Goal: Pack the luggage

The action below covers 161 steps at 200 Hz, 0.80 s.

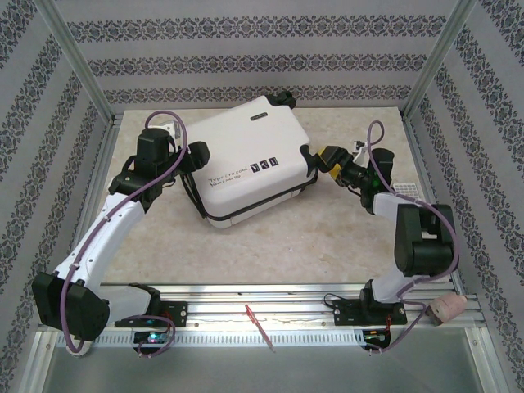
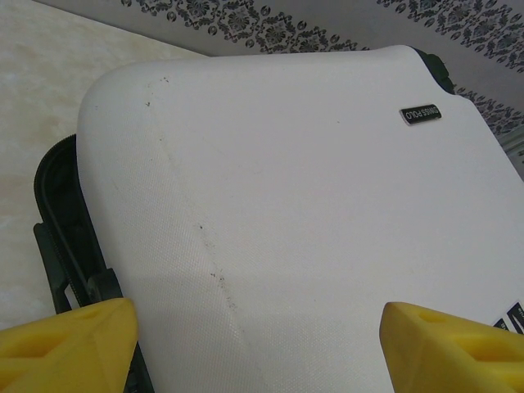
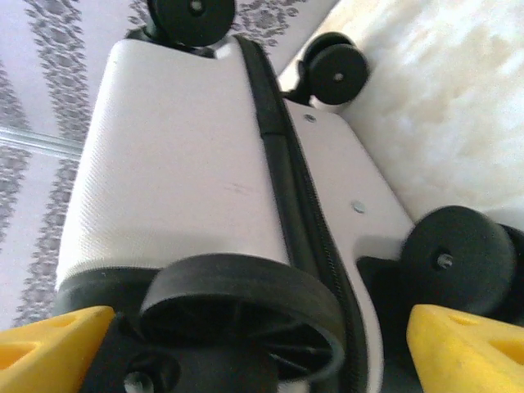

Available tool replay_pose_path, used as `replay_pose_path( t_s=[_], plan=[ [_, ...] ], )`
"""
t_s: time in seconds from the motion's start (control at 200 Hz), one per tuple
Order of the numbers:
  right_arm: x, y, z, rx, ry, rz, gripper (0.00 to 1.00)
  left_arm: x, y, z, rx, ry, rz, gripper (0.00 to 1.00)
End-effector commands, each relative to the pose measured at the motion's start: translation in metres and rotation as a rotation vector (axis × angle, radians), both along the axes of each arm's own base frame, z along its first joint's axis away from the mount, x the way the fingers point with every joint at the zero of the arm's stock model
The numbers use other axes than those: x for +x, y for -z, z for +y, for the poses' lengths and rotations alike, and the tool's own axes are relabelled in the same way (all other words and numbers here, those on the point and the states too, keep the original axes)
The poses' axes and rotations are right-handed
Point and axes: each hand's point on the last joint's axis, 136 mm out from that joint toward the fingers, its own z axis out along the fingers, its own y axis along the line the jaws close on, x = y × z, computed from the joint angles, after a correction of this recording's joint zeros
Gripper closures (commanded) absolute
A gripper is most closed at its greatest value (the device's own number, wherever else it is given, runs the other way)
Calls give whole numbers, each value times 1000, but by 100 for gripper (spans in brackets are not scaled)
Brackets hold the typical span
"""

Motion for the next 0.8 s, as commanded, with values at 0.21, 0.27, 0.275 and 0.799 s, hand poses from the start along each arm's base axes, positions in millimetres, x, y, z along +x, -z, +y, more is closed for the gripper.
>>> replay_pose_path(
  t_s=[0.21, 0.27, 0.275, 0.799],
  plan=[
    [12, -36, 20, 176, -50, -136, 41, -4, -2, -7, -6, 21, -23, 22],
    [13, -51, 25, 191, -74, -171, 47, -5, -3, -7, -4, 21, -25, 22],
    [12, -52, 25, 192, -77, -175, 48, -5, -3, -7, -4, 20, -25, 22],
    [3, -128, 67, 150, -235, -358, 55, -6, -1, -7, -9, 21, -23, 22]
  ],
)
